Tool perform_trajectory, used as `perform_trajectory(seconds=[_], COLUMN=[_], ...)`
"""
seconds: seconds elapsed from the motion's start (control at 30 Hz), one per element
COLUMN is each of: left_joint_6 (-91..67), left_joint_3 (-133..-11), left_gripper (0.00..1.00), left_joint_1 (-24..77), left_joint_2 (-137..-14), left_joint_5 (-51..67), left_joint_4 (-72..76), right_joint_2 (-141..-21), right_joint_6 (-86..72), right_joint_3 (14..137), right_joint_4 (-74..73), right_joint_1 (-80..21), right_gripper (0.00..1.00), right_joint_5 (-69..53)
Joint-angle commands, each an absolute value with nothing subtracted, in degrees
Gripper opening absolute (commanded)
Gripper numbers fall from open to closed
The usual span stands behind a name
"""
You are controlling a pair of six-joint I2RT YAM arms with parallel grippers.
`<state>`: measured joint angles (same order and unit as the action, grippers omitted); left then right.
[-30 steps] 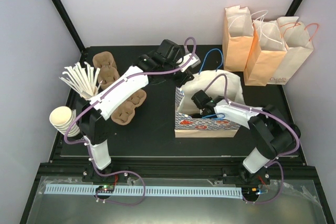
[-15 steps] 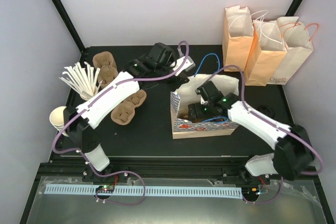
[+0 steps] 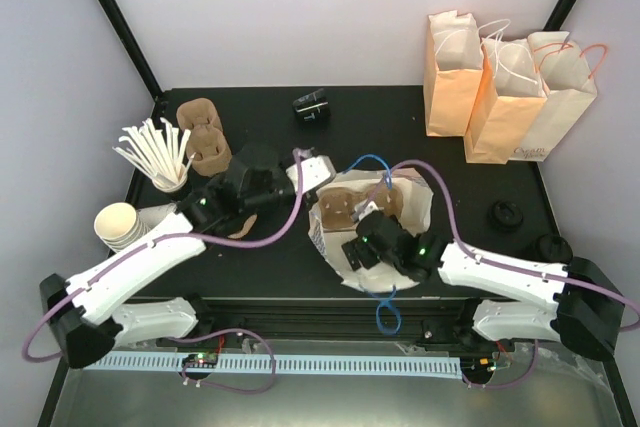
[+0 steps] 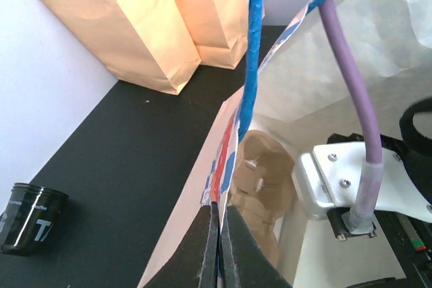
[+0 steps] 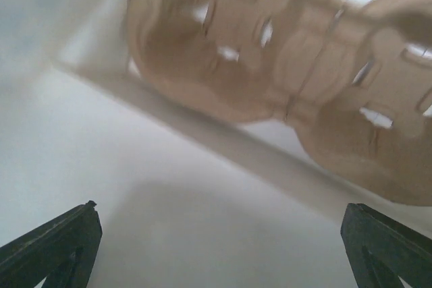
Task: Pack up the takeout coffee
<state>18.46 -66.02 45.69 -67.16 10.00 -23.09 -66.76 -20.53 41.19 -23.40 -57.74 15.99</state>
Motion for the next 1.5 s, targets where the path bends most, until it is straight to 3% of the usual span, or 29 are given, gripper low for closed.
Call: perform_trajectory(seconds=[0.0, 0.27, 0.47, 0.8, 1.07, 1.4, 1.47], left_joint_6=[16.4, 15.7, 15.3, 6.5, -1.6, -4.8, -4.5], left_joint_3=[-55.8, -50.8, -53.2, -75.5, -96.6, -110.8, -112.3], left_gripper=[0.02, 0.02, 0.02, 0.01, 0.02, 0.02, 0.10], left_joint_1=[47.7, 50.5, 51.1, 47.6, 37.7, 36.6, 36.2], left_joint_2=[-59.8, -57.7, -58.8, -73.7, -91.9, -105.9, -107.2], left_joint_5=[6.1, 10.1, 11.6, 9.7, 18.7, 29.3, 30.2], left_joint_4=[-6.1, -5.4, -7.2, -24.6, -36.4, -34.6, -34.0], right_joint_2=[-67.2, -62.3, -60.0, -61.1, -58.4, -57.7, -57.6], right_joint_6=[-26.0, -29.6, -28.9, -23.5, -19.9, -18.7, -18.7], right_joint_3=[34.9, 28.9, 32.4, 47.6, 63.5, 71.7, 72.0], right_joint_4=[-17.1, -12.3, -11.7, -22.1, -36.2, -42.9, -43.5], right_joint_1=[-62.8, -64.2, -63.5, -58.9, -55.1, -48.3, -45.4], right_gripper=[1.00, 0.98, 0.96, 0.94, 0.95, 0.99, 0.99], right_joint_5=[25.2, 31.0, 35.6, 28.3, 25.5, 26.4, 23.7])
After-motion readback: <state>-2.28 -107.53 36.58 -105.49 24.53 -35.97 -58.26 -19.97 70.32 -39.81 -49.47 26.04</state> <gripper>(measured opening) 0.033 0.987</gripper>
